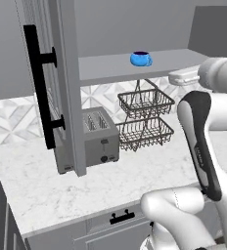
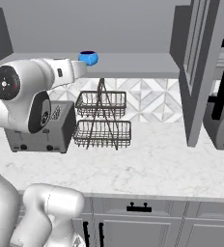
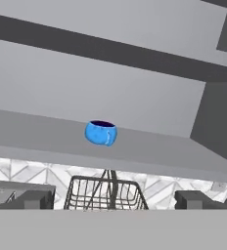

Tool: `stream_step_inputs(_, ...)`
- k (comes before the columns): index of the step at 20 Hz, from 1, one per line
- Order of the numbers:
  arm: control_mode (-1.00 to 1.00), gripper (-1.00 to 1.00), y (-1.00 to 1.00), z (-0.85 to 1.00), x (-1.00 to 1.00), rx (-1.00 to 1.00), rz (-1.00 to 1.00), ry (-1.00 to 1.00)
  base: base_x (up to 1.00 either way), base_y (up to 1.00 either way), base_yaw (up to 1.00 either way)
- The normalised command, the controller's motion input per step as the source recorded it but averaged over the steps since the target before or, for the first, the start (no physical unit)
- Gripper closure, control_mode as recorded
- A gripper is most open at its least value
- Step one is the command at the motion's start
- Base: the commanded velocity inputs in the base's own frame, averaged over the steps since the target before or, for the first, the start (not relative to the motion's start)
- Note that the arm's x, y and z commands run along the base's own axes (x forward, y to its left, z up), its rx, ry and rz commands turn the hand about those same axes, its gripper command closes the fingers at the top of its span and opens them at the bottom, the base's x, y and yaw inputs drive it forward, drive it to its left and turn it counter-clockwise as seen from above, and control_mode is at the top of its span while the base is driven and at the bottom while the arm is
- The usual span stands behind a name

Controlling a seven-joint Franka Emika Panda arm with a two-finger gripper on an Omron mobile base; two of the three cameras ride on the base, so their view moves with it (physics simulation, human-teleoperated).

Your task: Gather all objects into one cabinet and sort the glasses and bowls to opposite sides.

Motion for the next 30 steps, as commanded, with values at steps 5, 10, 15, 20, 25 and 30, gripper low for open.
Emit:
stream_step_inputs(5,-1.0,-1.0,-0.09,-0.01,0.48,0.0,-0.06,-0.04,0.0,0.0,0.0)
stream_step_inputs(10,-1.0,-1.0,-0.33,-0.01,0.23,0.0,0.0,-0.07,0.0,0.0,0.0)
stream_step_inputs(15,-1.0,-1.0,-0.02,0.0,0.14,-0.01,0.0,0.01,0.0,0.0,0.0)
stream_step_inputs(20,-1.0,-1.0,-0.01,0.0,0.27,0.0,0.0,0.01,0.0,0.0,0.0)
stream_step_inputs(25,-1.0,-1.0,0.0,0.0,0.33,0.0,0.0,0.04,0.0,0.0,0.0)
stream_step_inputs(30,-1.0,-1.0,-0.02,0.0,0.27,0.0,0.0,0.01,0.0,0.0,0.0)
